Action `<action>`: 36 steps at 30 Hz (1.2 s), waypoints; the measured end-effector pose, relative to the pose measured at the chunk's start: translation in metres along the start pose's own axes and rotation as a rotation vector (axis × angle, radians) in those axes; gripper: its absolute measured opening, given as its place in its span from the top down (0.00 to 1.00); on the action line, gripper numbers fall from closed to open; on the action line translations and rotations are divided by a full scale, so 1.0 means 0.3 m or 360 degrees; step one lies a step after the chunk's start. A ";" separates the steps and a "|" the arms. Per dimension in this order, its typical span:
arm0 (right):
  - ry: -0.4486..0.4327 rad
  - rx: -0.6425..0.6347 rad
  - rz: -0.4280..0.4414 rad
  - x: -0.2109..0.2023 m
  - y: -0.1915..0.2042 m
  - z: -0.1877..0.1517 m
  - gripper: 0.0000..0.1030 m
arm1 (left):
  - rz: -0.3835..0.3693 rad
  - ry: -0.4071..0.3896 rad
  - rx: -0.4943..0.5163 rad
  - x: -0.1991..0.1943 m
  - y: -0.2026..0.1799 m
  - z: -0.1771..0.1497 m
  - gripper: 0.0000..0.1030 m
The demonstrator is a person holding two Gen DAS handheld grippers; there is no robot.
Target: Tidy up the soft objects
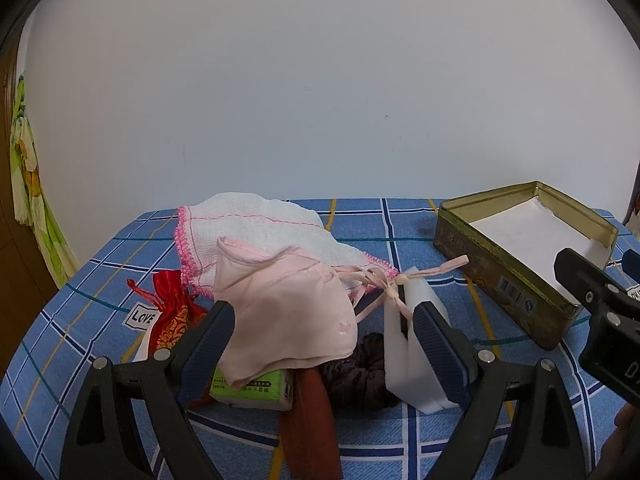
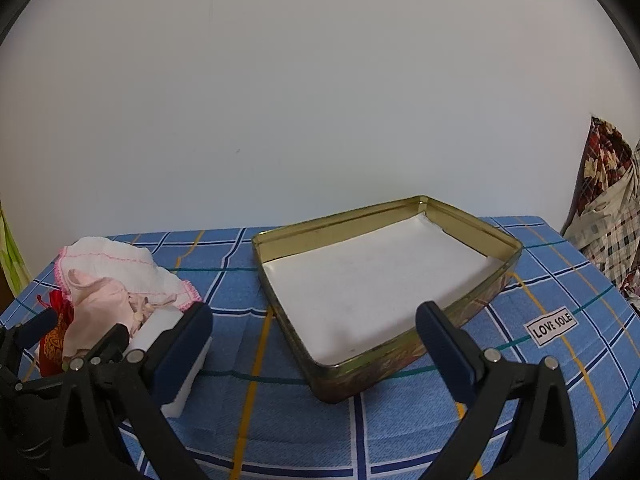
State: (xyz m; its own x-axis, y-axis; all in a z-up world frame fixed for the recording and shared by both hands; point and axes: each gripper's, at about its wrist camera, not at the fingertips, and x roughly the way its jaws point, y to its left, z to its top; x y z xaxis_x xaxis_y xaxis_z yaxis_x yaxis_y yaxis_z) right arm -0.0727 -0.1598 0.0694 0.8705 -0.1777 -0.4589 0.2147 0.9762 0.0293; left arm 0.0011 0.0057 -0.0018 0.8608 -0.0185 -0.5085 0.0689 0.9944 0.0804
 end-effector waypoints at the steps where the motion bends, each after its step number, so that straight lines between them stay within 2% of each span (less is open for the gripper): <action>1: 0.0002 0.0000 0.0000 0.000 -0.001 -0.001 0.00 | -0.0001 0.0001 0.0001 0.001 -0.001 0.000 0.10; 20: 0.0045 0.0027 -0.0012 0.024 -0.009 -0.004 0.01 | 0.0004 0.0034 -0.0024 0.008 0.008 -0.008 0.10; 24: 0.0048 0.0014 -0.0008 0.021 -0.003 -0.005 0.09 | 0.0021 0.0052 0.0016 -0.007 0.013 -0.019 0.10; 27: 0.0054 0.0016 0.0020 0.020 -0.002 -0.004 0.10 | 0.0001 0.0070 -0.0044 -0.035 0.059 -0.030 0.10; 30: 0.0048 0.0006 0.0065 0.013 0.005 -0.003 0.15 | 0.0088 0.0044 -0.0049 -0.075 0.113 -0.045 0.10; 33: 0.0062 0.0004 0.0134 0.011 0.015 -0.004 0.15 | 0.0201 0.0021 -0.0039 -0.104 0.177 -0.057 0.10; 36: 0.0069 0.0014 0.0221 0.005 0.024 -0.003 0.16 | 0.0253 0.0018 -0.0095 -0.127 0.257 -0.063 0.10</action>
State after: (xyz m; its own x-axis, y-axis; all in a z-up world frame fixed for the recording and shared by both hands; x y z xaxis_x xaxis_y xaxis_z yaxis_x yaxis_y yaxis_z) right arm -0.0703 -0.1530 0.0681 0.8722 -0.0351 -0.4879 0.0973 0.9899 0.1027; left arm -0.0359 0.0851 0.0076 0.8527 0.1405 -0.5032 -0.0983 0.9891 0.1096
